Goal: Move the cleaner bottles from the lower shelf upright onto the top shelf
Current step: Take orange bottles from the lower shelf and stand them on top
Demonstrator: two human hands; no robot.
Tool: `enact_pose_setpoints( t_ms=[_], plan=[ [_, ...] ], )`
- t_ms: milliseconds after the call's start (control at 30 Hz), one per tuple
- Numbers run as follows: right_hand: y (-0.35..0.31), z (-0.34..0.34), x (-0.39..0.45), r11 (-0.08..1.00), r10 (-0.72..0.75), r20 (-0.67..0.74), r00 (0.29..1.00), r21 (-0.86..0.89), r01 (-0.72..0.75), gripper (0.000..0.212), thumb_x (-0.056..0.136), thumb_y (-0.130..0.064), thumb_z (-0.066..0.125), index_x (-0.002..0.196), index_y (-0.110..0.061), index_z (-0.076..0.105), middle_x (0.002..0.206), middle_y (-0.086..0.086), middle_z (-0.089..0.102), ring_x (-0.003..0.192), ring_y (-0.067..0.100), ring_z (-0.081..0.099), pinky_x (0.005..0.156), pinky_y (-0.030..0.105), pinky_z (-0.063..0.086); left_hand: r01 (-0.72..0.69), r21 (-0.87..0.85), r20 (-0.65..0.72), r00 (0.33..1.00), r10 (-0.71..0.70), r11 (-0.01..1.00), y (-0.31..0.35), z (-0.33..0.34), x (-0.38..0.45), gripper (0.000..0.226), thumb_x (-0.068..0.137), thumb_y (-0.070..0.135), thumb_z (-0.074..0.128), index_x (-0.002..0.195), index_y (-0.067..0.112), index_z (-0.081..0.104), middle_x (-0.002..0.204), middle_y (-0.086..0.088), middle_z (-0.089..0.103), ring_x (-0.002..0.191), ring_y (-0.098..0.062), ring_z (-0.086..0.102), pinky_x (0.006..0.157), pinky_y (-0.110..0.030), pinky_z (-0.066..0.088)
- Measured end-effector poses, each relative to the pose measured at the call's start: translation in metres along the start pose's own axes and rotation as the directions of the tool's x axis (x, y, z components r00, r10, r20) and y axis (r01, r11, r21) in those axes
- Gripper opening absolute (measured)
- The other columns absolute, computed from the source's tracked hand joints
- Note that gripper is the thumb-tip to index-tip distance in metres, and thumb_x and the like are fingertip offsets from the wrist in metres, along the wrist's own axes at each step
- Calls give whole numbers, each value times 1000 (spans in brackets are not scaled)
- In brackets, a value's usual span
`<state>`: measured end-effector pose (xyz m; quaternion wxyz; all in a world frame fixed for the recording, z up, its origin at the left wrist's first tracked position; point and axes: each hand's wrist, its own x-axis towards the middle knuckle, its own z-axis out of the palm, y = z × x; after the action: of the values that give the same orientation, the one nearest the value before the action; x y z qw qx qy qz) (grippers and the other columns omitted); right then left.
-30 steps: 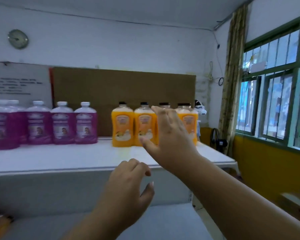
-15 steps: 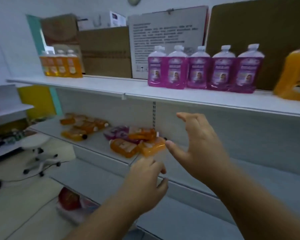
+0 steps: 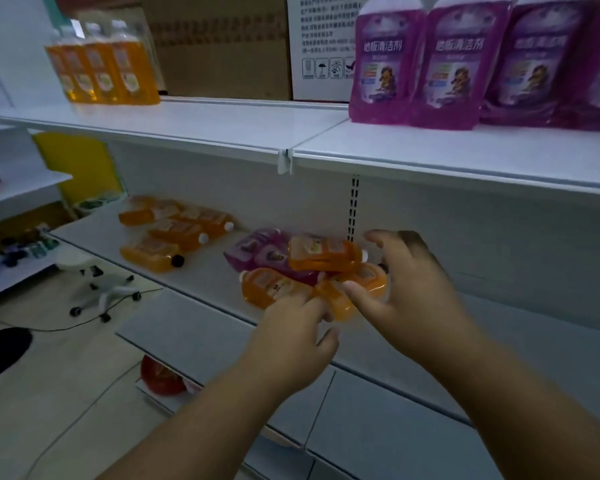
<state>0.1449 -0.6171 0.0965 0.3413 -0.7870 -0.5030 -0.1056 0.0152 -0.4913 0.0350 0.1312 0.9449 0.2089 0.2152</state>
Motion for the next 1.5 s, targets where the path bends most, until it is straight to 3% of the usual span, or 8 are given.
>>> enact_pose_setpoints(
  t_ms=[167,400,567,733,833,967,1167,1500],
  plan=[
    [14,31,27,995,102,29,994,-8,-102,59,78,-59,60,130,-38,42,113,-12,40,101,13,52,74,27,38,-27,12,78,997,26,1000,-44,22,49,24,87,39,52,97,21,63,97,-2,63,87,-23,57,76,-40,49],
    [2,80,34,936,319,-77,945,-127,-327,55,84,-44,69,132,-27,48,119,-2,46,101,13,48,72,23,34,-133,274,123,987,102,953,-109,49,156,52,96,50,35,134,16,46,138,-12,47,125,-31,43,103,-45,37],
    [-16,102,36,866,427,-182,886,-200,-459,57,83,-41,72,132,-22,51,122,3,51,102,20,54,76,25,36,-199,206,417,904,99,958,-115,56,215,85,74,69,66,137,17,43,129,-14,58,114,-36,55,97,-48,40],
    [-30,108,33,798,496,-229,838,-259,-544,58,84,-46,69,135,-24,49,126,1,52,106,18,55,79,28,42,-219,189,361,922,140,957,-126,47,210,104,51,74,78,132,16,50,122,-11,56,107,-31,55,86,-41,45],
    [-33,117,34,823,478,-220,850,-227,-521,49,83,-42,70,125,-23,56,116,1,56,97,15,55,75,26,39,-9,-159,272,961,53,987,-149,28,183,86,48,73,72,116,23,54,105,-1,58,88,-21,59,69,-33,48],
    [-35,154,47,904,394,72,916,-211,-372,48,84,-42,66,127,-26,56,126,2,56,111,21,53,88,33,46,261,-661,257,960,-115,704,-184,-11,127,59,42,70,67,92,39,60,82,15,67,73,6,62,58,-16,44],
    [-39,218,83,914,333,389,859,-356,-193,56,90,-46,57,141,-27,44,143,4,48,125,27,47,100,38,42,447,-894,415,850,-324,30,-200,-53,32,72,63,78,68,111,24,71,99,-4,77,87,-18,74,64,-33,58],
    [-50,257,108,879,467,567,678,-385,-283,108,61,-60,63,151,-15,25,146,17,42,128,38,47,99,42,44,413,-907,392,758,-521,-81,-208,-102,-77,65,66,59,78,118,22,69,103,-14,75,92,-30,73,70,-42,58]
  ],
)
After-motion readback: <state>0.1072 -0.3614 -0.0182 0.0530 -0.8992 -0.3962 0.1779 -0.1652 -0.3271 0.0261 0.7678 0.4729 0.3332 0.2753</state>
